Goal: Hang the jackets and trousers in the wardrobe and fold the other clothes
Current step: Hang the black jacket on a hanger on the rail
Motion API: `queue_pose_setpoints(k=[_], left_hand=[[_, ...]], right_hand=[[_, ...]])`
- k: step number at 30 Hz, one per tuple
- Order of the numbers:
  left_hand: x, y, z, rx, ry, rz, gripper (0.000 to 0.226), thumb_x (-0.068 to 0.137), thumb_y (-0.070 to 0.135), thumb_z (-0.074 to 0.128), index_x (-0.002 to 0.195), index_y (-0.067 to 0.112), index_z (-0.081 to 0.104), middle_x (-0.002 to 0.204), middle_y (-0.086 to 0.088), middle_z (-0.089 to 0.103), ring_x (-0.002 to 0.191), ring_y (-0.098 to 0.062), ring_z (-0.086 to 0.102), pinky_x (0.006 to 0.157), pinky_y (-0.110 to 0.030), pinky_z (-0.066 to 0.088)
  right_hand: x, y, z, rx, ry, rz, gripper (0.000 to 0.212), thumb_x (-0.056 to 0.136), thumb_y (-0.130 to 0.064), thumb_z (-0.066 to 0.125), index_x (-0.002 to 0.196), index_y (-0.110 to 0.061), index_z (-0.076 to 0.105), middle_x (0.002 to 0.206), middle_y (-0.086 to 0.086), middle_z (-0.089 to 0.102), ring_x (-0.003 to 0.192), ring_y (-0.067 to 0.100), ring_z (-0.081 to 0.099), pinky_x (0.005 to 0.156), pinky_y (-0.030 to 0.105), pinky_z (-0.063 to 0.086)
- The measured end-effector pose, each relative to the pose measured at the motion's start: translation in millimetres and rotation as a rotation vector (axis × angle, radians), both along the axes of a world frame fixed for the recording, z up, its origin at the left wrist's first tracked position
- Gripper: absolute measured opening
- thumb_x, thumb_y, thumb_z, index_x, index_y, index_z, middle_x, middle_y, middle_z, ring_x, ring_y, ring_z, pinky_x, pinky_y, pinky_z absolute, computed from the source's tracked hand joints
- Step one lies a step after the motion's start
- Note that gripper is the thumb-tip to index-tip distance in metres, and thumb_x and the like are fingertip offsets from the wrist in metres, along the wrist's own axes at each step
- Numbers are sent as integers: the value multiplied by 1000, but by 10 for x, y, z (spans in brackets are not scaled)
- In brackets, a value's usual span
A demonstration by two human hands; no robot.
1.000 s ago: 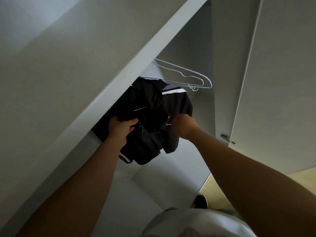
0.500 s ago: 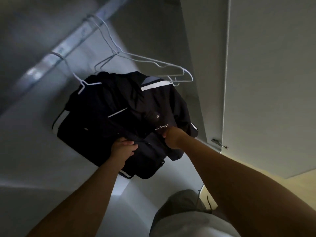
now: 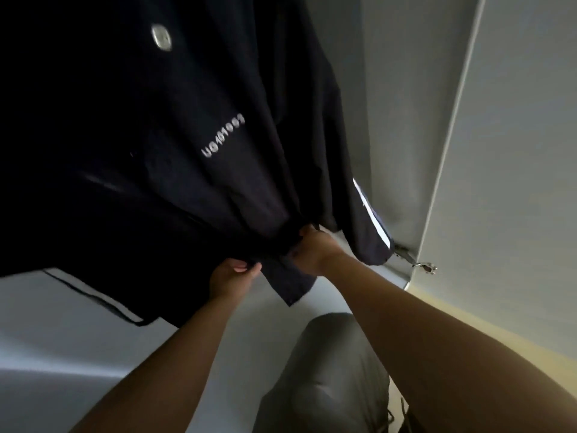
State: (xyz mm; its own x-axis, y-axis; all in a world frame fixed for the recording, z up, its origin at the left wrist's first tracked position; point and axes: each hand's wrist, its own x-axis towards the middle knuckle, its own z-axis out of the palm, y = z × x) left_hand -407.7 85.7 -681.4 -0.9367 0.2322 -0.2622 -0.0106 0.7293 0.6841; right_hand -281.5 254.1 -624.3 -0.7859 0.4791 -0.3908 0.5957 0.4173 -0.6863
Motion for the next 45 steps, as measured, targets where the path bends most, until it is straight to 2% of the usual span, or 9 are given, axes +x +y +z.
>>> queue_pose_setpoints(k=[3,6,11,14,19,24,31,38,45], left_hand=[[-70,18,-341,26,84,-48,32,82,31,84,98,9,67,82,6,67,87,-20,68,66,-8,45],[-153,33,-437,81,40,-64,41,81,24,84,112,11,61,108,0,65,102,-18,63,87,-28,49],[-257,137,-263,98,94,-130,34,81,24,83,82,21,49,75,10,60,73,-11,61,55,-9,39],[-281,224,-194,185,40,-239,28,83,17,82,95,20,56,90,7,69,84,-11,67,66,-17,52],[-185,318,-54,428,-50,-109,23,87,7,71,90,28,64,96,-2,73,73,-16,74,52,-34,58],[-53,437,181,625,-248,27,20,97,6,63,93,24,55,86,-1,74,65,-18,75,60,-36,63],[71,617,364,718,-336,-29,21,97,-2,61,114,6,52,103,-14,66,65,-16,75,59,-30,61],[115,686,375,693,-380,-129,32,82,-21,64,96,4,50,88,-11,61,78,-24,71,76,-29,62],[341,793,129,371,-373,-444,32,93,41,69,113,17,70,105,-4,75,90,-21,73,72,-29,54]], right_hand=[[-99,-63,-362,56,20,40,56,98,-22,53,149,-10,36,134,18,55,120,36,56,98,41,47],[-107,-161,-524,91,0,101,60,100,-20,50,155,-15,27,137,15,54,119,33,56,97,37,46],[-175,-265,-547,159,-31,189,49,99,-22,52,147,-15,40,130,9,58,111,29,60,93,35,51],[-237,-327,-650,107,-8,121,49,98,-32,55,143,-17,43,128,9,61,106,28,60,88,32,49],[-142,-482,-817,39,-43,64,109,75,-54,77,157,-26,11,135,10,40,124,34,51,100,47,49],[-34,-788,-754,144,145,-200,128,62,-83,68,156,-36,-5,137,0,22,132,27,32,103,47,45],[-11,-706,-823,108,319,-394,42,92,-33,59,128,-17,42,120,7,54,104,33,60,88,48,53],[212,-441,-970,-70,352,-448,16,102,-24,40,113,-17,50,88,7,67,75,26,66,64,33,54],[303,-116,-909,-168,537,-377,8,106,-23,41,111,-21,46,80,8,65,59,17,57,55,33,46]])
